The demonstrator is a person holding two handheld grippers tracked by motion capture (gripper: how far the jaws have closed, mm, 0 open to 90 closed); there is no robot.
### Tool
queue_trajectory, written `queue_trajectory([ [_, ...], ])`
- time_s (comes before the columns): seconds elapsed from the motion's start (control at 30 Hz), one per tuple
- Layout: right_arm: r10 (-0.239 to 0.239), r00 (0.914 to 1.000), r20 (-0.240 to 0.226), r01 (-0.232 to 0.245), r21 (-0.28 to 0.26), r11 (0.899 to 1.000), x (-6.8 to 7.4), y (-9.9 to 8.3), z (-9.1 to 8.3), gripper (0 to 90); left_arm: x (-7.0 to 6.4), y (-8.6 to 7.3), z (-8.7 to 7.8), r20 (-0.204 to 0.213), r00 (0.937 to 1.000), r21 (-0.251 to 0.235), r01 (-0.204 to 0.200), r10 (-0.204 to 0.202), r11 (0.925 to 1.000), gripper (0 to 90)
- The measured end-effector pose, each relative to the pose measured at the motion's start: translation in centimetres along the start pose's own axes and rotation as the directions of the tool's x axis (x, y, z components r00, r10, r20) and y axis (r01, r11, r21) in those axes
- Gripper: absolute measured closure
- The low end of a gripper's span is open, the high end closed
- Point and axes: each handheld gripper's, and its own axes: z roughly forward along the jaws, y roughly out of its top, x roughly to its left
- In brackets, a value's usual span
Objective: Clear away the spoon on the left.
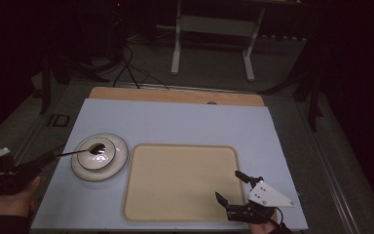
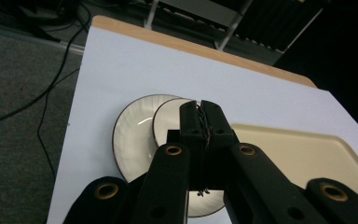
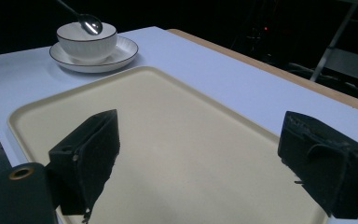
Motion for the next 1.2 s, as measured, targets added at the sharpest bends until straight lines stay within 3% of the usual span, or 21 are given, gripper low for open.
queue_trajectory([
  [0.1, 0.001, 1.0000, 0.000, -0.001, 0.000, 1.000, 0.0, 0.0, 0.0, 12.9, -0.2, 0.3, -0.1, 0.000, 1.0000, -0.002, -0.009, 0.009, 1.0000, 89.6],
  [0.13, 0.002, 1.0000, 0.001, -0.002, 0.000, 1.000, 0.0, 0.0, 0.0, 12.8, -0.7, 1.1, -0.5, 0.009, 0.9995, -0.006, -0.029, 0.029, 0.9996, 89.6],
  [0.27, 0.002, 1.0000, 0.001, -0.002, -0.002, 1.000, -0.1, 0.0, 0.0, 12.9, -1.4, 2.0, -0.7, 0.025, 0.9979, -0.006, -0.061, 0.061, 0.9981, 89.6],
  [0.47, 0.001, 1.0000, -0.001, -0.001, -0.002, 1.000, -0.1, 0.0, 0.0, 12.9, -2.7, 3.3, -0.3, 0.088, 0.9905, 0.025, -0.108, 0.106, 0.9938, 89.6],
  [0.6, 0.001, 1.0000, -0.003, -0.001, -0.002, 1.000, -0.1, 0.0, 0.0, 12.9, -3.8, 3.5, 0.5, 0.148, 0.9794, 0.038, -0.144, 0.137, 0.9888, 89.6],
  [0.93, 0.003, 1.0000, -0.009, -0.003, -0.002, 1.000, -0.1, 0.0, 0.0, 12.9, -6.3, 3.9, 2.4, 0.268, 0.9408, 0.088, -0.238, 0.207, 0.9671, 89.5],
  [0.97, 0.002, 1.0000, -0.009, -0.002, -0.004, 1.000, -0.1, 0.0, 0.0, 12.9, -6.6, 3.9, 2.7, 0.284, 0.9338, 0.095, -0.252, 0.217, 0.9629, 89.5],
  [1.03, 0.003, 0.9999, -0.010, -0.003, -0.004, 1.000, -0.1, 0.0, -0.1, 12.8, -6.9, 3.9, 3.1, 0.301, 0.9273, 0.108, -0.266, 0.223, 0.9580, 89.5],
  [1.1, 0.004, 0.9999, -0.011, -0.004, -0.006, 1.000, -0.1, 0.0, -0.1, 12.8, -6.9, 3.9, 3.1, 0.301, 0.9273, 0.108, -0.266, 0.223, 0.9580, 89.6],
  [1.13, 0.004, 0.9999, -0.013, -0.004, -0.008, 1.000, -0.2, 0.0, -0.1, 12.9, -7.5, 3.8, 3.9, 0.333, 0.9129, 0.133, -0.293, 0.236, 0.9467, 89.5],
  [1.17, 0.004, 0.9999, -0.012, -0.004, -0.009, 1.000, -0.2, 0.0, -0.1, 12.9, -7.7, 3.8, 4.1, 0.346, 0.9068, 0.142, -0.304, 0.240, 0.9421, 89.5],
  [1.2, 0.005, 0.9999, -0.012, -0.005, -0.009, 1.000, -0.2, 0.0, -0.1, 12.9, -7.9, 3.7, 4.3, 0.351, 0.9049, 0.150, -0.308, 0.240, 0.9395, 89.5],
])
